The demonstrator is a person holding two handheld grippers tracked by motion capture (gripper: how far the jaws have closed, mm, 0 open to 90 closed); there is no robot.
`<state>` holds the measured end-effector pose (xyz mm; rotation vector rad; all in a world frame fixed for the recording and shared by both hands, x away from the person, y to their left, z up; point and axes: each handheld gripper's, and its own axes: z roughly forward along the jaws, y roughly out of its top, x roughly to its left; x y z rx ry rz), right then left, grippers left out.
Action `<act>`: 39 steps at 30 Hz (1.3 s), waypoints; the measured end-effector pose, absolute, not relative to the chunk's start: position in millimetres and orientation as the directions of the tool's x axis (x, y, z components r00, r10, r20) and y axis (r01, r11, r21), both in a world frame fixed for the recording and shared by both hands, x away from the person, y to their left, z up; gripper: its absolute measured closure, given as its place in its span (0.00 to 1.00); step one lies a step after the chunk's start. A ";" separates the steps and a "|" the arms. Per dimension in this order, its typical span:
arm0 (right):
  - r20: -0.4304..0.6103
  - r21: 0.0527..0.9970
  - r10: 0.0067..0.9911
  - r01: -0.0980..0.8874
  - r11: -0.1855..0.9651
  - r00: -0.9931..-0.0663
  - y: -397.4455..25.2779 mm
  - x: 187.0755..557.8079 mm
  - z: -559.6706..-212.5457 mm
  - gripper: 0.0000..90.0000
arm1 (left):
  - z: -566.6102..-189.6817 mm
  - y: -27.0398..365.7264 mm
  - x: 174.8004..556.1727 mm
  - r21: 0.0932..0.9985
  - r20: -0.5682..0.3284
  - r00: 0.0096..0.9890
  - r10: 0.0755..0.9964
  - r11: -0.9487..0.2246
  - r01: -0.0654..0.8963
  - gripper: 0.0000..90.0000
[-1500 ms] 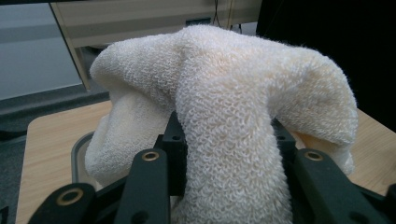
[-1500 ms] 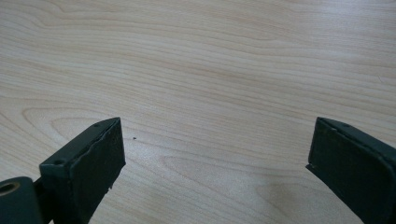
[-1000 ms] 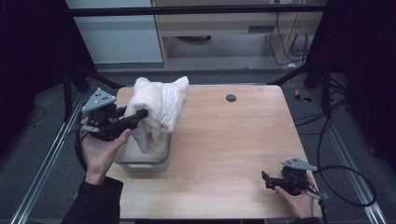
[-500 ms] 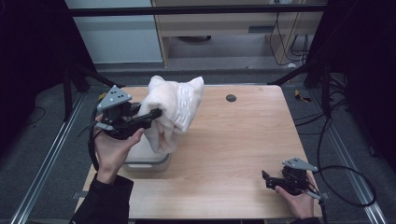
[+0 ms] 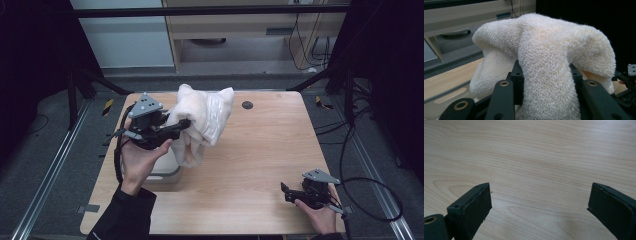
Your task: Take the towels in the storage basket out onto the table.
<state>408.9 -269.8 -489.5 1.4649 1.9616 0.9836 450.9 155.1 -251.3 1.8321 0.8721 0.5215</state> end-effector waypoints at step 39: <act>0.025 0.800 0.957 0.579 0.155 -0.290 -272.3 406.8 -490.4 0.11 | -305.2 68.2 478.6 0.878 -0.082 0.750 0.656 -0.308 0.365 0.68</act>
